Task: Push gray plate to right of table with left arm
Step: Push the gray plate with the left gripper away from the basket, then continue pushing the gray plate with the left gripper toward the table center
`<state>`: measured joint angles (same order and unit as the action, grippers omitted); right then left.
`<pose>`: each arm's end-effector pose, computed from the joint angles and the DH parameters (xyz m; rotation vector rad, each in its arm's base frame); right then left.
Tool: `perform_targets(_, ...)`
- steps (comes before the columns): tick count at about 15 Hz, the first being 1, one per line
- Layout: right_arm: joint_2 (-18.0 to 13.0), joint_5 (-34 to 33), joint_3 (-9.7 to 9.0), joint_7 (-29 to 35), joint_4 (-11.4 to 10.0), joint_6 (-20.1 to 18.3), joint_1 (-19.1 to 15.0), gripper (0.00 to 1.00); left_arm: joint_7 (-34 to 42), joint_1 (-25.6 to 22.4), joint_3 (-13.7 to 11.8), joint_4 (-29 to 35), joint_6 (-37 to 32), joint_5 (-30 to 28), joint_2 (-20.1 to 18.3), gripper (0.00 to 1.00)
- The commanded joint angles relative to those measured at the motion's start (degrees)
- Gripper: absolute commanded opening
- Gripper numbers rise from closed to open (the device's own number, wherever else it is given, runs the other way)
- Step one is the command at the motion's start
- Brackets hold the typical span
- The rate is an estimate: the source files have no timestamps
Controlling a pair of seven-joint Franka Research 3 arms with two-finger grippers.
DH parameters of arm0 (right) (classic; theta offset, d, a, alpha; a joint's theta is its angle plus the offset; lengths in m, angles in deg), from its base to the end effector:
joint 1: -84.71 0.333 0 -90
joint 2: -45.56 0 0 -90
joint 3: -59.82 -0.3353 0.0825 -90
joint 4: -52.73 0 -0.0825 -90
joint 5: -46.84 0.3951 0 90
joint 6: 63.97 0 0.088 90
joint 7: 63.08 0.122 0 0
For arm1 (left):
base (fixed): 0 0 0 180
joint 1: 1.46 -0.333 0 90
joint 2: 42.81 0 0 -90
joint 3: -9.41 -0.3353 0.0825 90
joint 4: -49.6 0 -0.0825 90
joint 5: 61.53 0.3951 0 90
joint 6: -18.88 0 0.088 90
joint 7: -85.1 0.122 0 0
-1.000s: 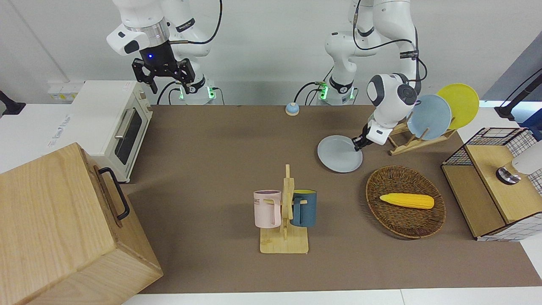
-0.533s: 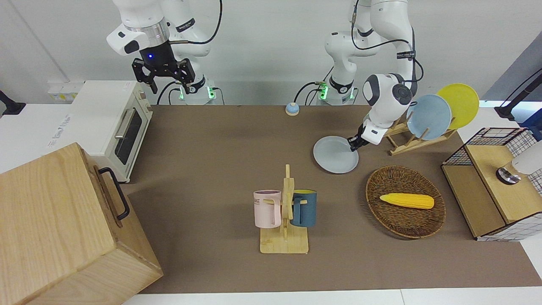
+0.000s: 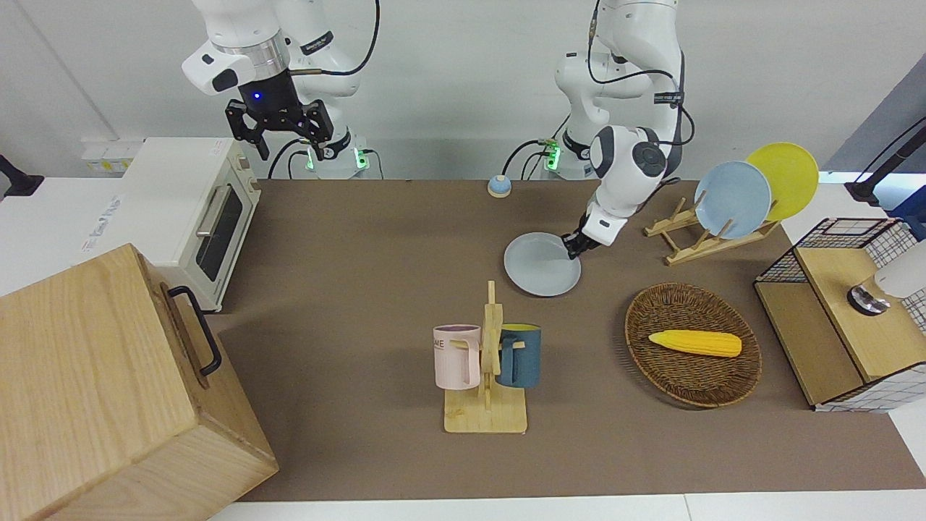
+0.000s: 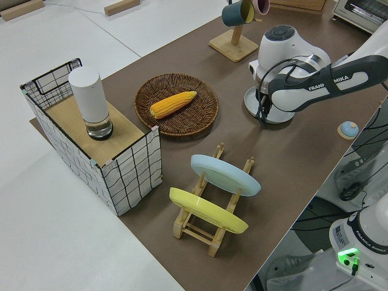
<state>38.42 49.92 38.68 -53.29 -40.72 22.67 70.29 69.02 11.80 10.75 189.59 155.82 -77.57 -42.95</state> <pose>0.5147 0.0808 0.6575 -3.1321 0.0833 0.0060 0.4649 -0.1265 0.2939 2.9519 0.3497 -0.1456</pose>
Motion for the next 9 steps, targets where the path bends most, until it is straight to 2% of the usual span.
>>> perform_targets(1, -1.6, 1.2, -0.83, 0.6, -1.6, 0.0, -1.4, 0.996, -5.4, 7.6, -0.2, 1.2, 4.7, -1.9, 3.6, 0.0)
perform_targets(6, -1.6, 1.2, -0.83, 0.6, -1.6, 0.0, -1.4, 0.996, -13.0, 16.2, -2.6, 0.6, 7.9, -2.9, 4.6, 0.0)
perform_targets(9, -1.6, 1.2, -0.83, 0.6, -1.6, 0.0, -1.4, 0.996, -17.0, 20.0, -2.7, -1.0, 9.3, -4.8, 6.4, 0.0)
